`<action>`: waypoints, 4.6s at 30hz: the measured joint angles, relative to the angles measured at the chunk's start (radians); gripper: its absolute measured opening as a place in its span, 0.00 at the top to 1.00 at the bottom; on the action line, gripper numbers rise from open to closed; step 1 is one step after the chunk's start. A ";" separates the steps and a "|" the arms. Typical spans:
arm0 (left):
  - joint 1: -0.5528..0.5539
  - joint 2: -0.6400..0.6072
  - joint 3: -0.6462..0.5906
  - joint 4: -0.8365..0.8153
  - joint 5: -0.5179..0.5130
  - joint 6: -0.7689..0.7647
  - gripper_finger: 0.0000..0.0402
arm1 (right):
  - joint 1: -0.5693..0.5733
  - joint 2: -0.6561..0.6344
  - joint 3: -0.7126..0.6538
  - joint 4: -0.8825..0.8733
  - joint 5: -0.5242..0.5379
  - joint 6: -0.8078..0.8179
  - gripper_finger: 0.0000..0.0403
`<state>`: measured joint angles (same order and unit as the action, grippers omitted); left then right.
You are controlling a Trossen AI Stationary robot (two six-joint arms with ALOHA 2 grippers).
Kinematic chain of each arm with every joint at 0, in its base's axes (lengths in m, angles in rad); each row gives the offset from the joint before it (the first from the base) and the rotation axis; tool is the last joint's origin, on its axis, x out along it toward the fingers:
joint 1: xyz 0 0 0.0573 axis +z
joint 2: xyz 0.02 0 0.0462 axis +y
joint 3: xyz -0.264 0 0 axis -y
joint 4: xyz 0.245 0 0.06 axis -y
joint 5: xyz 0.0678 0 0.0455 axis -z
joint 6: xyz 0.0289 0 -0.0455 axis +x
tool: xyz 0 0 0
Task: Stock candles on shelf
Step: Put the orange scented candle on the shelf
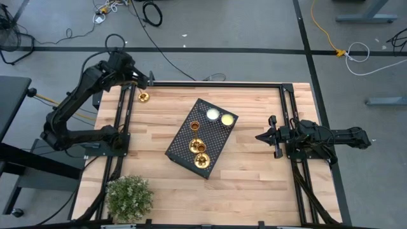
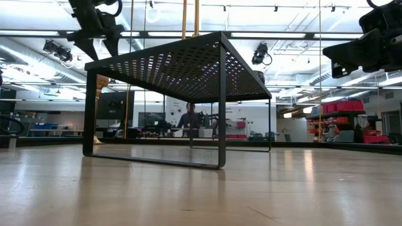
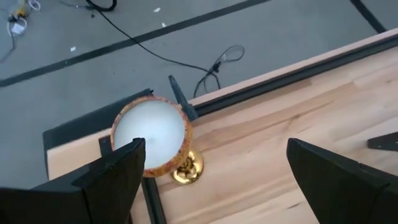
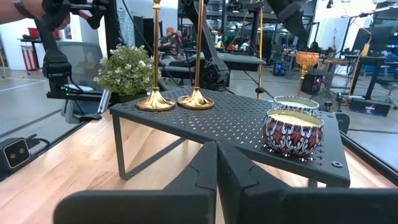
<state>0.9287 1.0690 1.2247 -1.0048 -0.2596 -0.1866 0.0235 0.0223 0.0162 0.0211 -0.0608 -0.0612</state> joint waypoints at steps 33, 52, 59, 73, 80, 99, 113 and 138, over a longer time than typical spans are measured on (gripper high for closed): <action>-0.019 0.062 0.170 -0.214 -0.064 0.012 0.05 | 0.000 0.000 0.000 0.000 0.000 0.000 0.98; -0.043 0.109 0.190 -0.165 -0.140 -0.030 0.05 | 0.000 0.000 0.000 0.000 0.000 0.000 0.98; -0.029 0.118 0.190 -0.197 -0.147 -0.013 0.05 | 0.000 0.000 0.000 0.000 0.000 0.000 0.98; -0.069 0.228 0.190 -0.314 -0.286 -0.063 0.05 | 0.000 0.000 0.000 0.000 0.000 0.000 0.98; -0.068 0.255 0.190 -0.324 -0.285 -0.080 0.05 | 0.000 0.000 0.000 0.000 0.000 0.000 0.98; -0.049 0.302 0.189 -0.329 -0.304 -0.099 0.05 | 0.000 0.000 0.000 0.000 0.000 0.000 0.98; -0.044 0.352 0.189 -0.327 -0.348 -0.125 0.05 | 0.000 0.000 0.000 0.000 0.000 0.000 0.98; -0.043 0.419 0.189 -0.306 -0.368 -0.151 0.05 | 0.000 0.000 0.000 0.000 0.000 0.000 0.98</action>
<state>0.8852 1.4881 1.4139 -1.3109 -0.6277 -0.3380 0.0235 0.0222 0.0162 0.0209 -0.0605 -0.0612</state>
